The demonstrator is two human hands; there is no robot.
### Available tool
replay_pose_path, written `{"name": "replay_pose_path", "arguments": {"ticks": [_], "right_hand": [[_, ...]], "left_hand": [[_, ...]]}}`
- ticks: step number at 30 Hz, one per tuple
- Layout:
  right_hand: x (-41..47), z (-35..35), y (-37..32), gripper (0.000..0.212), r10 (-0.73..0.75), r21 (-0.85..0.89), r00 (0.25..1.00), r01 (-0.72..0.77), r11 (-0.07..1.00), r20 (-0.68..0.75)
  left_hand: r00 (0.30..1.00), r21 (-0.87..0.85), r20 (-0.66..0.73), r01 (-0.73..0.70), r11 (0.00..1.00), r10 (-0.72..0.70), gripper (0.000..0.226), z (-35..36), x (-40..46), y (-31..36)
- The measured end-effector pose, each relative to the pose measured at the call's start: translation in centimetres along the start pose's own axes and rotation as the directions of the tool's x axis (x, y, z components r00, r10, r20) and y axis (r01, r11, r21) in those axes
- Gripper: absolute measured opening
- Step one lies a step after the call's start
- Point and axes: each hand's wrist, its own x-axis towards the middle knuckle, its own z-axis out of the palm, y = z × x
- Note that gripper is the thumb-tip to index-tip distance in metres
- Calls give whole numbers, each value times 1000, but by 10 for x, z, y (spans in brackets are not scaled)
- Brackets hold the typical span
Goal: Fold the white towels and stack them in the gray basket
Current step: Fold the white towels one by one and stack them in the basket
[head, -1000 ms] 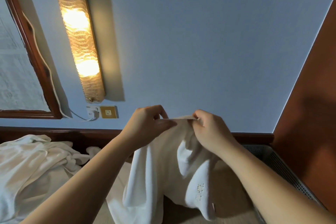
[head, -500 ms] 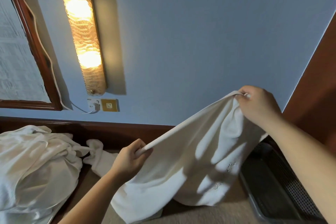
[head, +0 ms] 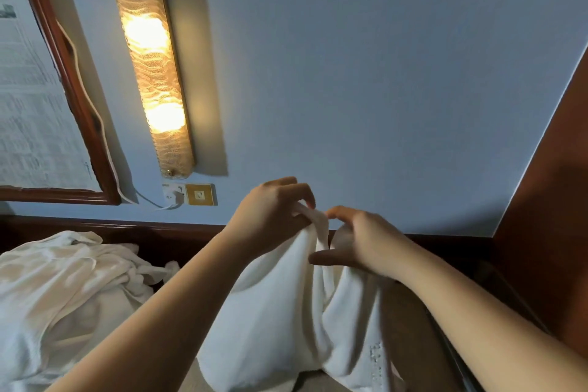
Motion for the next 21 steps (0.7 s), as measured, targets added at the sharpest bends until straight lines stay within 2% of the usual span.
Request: {"name": "replay_pose_path", "arguments": {"ticks": [2, 4, 6, 8, 12, 16, 21], "right_hand": [[5, 2, -8, 48, -7, -79, 996, 0, 997, -91], [7, -2, -10, 33, -31, -58, 989, 23, 998, -146], [6, -7, -9, 29, -84, -68, 985, 75, 995, -148], [4, -10, -11, 27, -135, -156, 981, 113, 981, -141], [7, -12, -12, 21, -210, -299, 956, 143, 943, -205], [12, -34, -3, 14, -198, -309, 933, 101, 946, -302], [20, -59, 23, 12, -125, -316, 926, 6, 949, -357]], "left_hand": [[1000, 44, -27, 16, 999, -15, 20, -5, 9, 4], [998, 73, -47, 35, 997, -32, 28, -7, 10, 3], [997, 64, -53, 65, 996, -61, 34, -7, 4, -3], [992, 30, -34, 120, 992, -119, 42, -5, -5, -13], [944, -109, 65, 330, 938, -324, 39, 12, -31, -32], [866, -256, 116, 500, 828, -487, 19, 38, -69, -54], [814, -277, 100, 575, 770, -572, 19, 61, -102, -78]]}}
